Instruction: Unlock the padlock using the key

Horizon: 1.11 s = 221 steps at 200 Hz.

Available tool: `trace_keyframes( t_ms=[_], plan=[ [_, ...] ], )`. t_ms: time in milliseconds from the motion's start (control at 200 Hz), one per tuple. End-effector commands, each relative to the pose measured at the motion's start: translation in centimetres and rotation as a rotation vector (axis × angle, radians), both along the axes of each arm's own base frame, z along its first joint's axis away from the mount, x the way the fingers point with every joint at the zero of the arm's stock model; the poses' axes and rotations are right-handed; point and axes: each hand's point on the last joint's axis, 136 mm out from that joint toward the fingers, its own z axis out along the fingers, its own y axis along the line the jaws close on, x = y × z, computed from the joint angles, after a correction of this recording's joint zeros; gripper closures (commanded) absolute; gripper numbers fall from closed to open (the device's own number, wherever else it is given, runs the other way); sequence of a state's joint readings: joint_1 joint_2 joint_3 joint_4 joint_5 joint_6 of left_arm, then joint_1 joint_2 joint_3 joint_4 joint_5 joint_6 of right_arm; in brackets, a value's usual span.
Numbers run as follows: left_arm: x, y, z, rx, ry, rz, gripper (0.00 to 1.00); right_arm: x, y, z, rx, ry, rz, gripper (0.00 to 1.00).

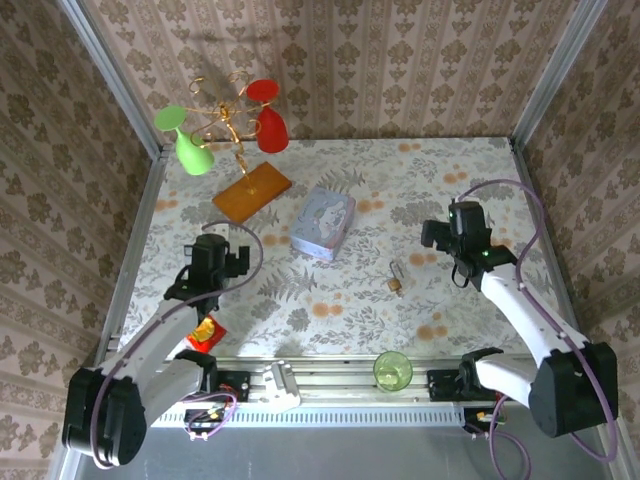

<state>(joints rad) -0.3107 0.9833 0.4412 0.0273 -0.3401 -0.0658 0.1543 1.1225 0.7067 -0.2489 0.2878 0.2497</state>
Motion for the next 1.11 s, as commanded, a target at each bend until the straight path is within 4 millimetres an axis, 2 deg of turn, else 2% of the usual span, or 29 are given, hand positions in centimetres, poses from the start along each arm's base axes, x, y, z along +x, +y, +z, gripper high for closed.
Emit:
trace_keyframes(
  t_ms=[0, 75, 200, 310, 410, 435, 490, 580, 740, 1030, 1100],
  plan=[
    [3.1, 0.5, 2.4, 0.054, -0.183, -0.046, 0.0, 2.7, -1.2, 1.6, -0.08, -0.219, 0.016, 0.0],
    [4.3, 1.8, 1.4, 0.056, -0.178, -0.023, 0.0, 3.5, -1.5, 1.3, -0.1, -0.306, 0.038, 0.0],
    [5.9, 3.4, 0.0, -0.041, -0.252, -0.019, 0.0, 4.5, -2.6, -0.4, -0.066, -0.329, 0.013, 0.0],
    [7.4, 4.4, 0.3, -0.067, -0.297, -0.007, 0.0, 5.0, -3.2, -1.3, -0.053, -0.391, 0.004, 0.0],
    [8.5, 4.6, -1.8, -0.092, -0.257, -0.008, 0.0, 5.6, -3.1, -1.6, -0.053, -0.411, 0.019, 0.0],
    [8.7, 4.6, -2.4, -0.086, -0.256, -0.014, 0.0, 5.7, -3.1, -2.8, -0.053, -0.383, 0.023, 0.0],
    [8.5, 4.5, -2.9, -0.077, -0.241, -0.008, 0.0, 5.9, -2.9, -3.5, -0.05, -0.381, 0.034, 0.0],
    [8.4, 4.8, -2.7, -0.066, -0.265, 0.009, 0.0, 5.8, -3.0, -4.4, -0.047, -0.398, 0.022, 0.0],
    [8.7, 4.7, -2.8, -0.056, -0.25, 0.016, 0.0, 6.4, -2.2, -4.7, -0.049, -0.371, 0.07, 0.0],
    [8.7, 4.7, -2.7, -0.05, -0.25, 0.019, 0.0, 6.5, -2.1, -4.5, -0.058, -0.372, 0.076, 0.0],
    [8.7, 4.7, -2.7, -0.05, -0.25, 0.018, 0.0, 6.6, -1.3, -4.7, -0.058, -0.36, 0.116, 0.0]
  ],
)
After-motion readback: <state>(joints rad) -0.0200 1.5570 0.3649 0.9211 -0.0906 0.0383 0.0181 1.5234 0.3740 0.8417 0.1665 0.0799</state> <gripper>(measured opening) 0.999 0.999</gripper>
